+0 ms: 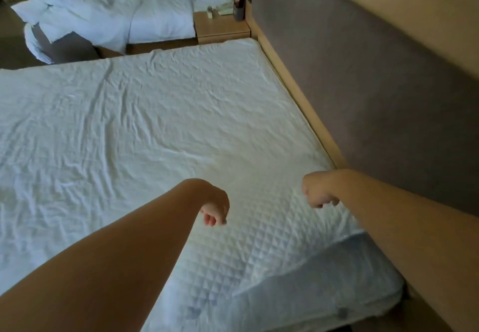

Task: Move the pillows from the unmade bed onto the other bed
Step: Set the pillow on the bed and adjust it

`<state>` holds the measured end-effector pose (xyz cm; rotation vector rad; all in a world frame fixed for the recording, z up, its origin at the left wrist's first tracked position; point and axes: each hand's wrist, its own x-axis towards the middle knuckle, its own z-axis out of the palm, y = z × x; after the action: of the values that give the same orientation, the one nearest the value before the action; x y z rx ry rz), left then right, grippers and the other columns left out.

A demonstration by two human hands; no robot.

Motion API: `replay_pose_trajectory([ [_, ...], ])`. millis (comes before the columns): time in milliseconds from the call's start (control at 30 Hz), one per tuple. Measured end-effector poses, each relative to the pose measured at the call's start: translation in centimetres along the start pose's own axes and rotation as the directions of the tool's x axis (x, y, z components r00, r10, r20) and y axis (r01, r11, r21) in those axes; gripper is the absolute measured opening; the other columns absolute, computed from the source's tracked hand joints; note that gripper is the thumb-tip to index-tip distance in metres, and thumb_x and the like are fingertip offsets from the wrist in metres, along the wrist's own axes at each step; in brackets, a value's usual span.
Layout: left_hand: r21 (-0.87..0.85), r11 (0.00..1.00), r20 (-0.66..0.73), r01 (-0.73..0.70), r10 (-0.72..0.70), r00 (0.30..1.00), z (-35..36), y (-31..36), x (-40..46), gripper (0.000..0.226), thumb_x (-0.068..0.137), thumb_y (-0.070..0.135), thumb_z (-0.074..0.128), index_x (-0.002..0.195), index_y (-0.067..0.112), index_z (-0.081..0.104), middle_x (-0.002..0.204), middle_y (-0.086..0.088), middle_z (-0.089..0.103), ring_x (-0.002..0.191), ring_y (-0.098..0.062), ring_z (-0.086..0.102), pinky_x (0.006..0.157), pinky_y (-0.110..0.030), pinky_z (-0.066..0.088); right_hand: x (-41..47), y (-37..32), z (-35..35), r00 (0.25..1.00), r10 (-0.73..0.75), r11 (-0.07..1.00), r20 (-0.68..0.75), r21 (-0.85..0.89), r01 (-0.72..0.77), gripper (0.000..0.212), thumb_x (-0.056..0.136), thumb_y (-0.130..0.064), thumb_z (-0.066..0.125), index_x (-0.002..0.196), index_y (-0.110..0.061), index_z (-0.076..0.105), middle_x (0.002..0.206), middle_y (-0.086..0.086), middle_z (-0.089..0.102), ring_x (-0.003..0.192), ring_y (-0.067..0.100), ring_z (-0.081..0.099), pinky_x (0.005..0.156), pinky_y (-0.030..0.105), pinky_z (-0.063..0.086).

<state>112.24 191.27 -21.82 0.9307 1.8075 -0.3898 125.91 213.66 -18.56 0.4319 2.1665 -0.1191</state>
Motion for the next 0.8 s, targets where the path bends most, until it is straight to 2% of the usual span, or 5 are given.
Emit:
replay_pose_trajectory([
  [133,-0.034,0.993,-0.368,0.115,-0.119,0.922,2.2,-2.0,2.3,0.034,0.097,0.033,0.056,0.126,0.017,0.058,0.13,-0.004,0.059,0.117,-0.025,0.057,0.098,-0.038,0.048,4.7,2.0,1.5,0.984,0.063,0.983,-0.169,0.179,-0.032,0.011,0.095,-0.015,0.053,0.086,-0.012,0.06,0.073,0.004,0.05,0.064,0.021,0.051,0.063,0.029,0.042],
  [267,-0.12,0.983,-0.386,0.139,-0.175,0.906,5.2,-1.9,6.1,0.058,0.093,0.046,0.058,0.145,0.027,0.043,0.14,-0.006,0.051,0.125,-0.03,0.052,0.103,-0.045,0.047,8.9,3.6,5.0,0.979,0.121,0.943,-0.162,0.327,-0.062,0.039,0.098,-0.038,0.051,0.131,-0.017,0.05,0.116,0.005,0.058,0.107,0.028,0.058,0.082,0.034,0.048],
  [500,-0.234,0.968,-0.447,0.086,-0.186,0.875,6.8,2.3,13.7,0.094,0.076,0.052,0.078,0.153,0.036,0.026,0.148,-0.011,0.032,0.12,-0.032,0.057,0.095,-0.045,0.054,14.5,6.6,8.4,0.976,0.209,0.951,-0.055,0.246,-0.19,0.106,0.087,-0.034,0.073,0.161,-0.029,-0.003,0.165,0.008,0.001,0.145,0.04,0.022,0.108,0.049,0.042],
  [567,-0.244,0.966,-0.45,0.089,-0.194,0.872,6.2,3.6,15.8,0.108,0.07,0.051,0.083,0.155,0.037,0.018,0.155,-0.014,0.02,0.117,-0.034,0.059,0.092,-0.044,0.055,16.0,7.0,8.3,0.976,0.213,0.959,-0.054,0.203,-0.198,0.116,0.084,-0.028,0.077,0.16,-0.033,-0.011,0.166,0.008,-0.011,0.147,0.042,0.015,0.109,0.049,0.042],
  [800,-0.34,0.933,-0.419,0.115,-0.26,0.87,5.1,4.3,21.2,0.106,0.065,0.047,0.084,0.151,0.041,0.022,0.147,-0.013,0.03,0.11,-0.036,0.062,0.092,-0.042,0.055,21.0,7.3,9.7,0.974,0.192,0.968,-0.117,0.185,-0.169,0.108,0.072,-0.043,0.083,0.151,-0.036,0.011,0.143,0.015,0.023,0.131,0.041,0.032,0.099,0.053,0.048],
])
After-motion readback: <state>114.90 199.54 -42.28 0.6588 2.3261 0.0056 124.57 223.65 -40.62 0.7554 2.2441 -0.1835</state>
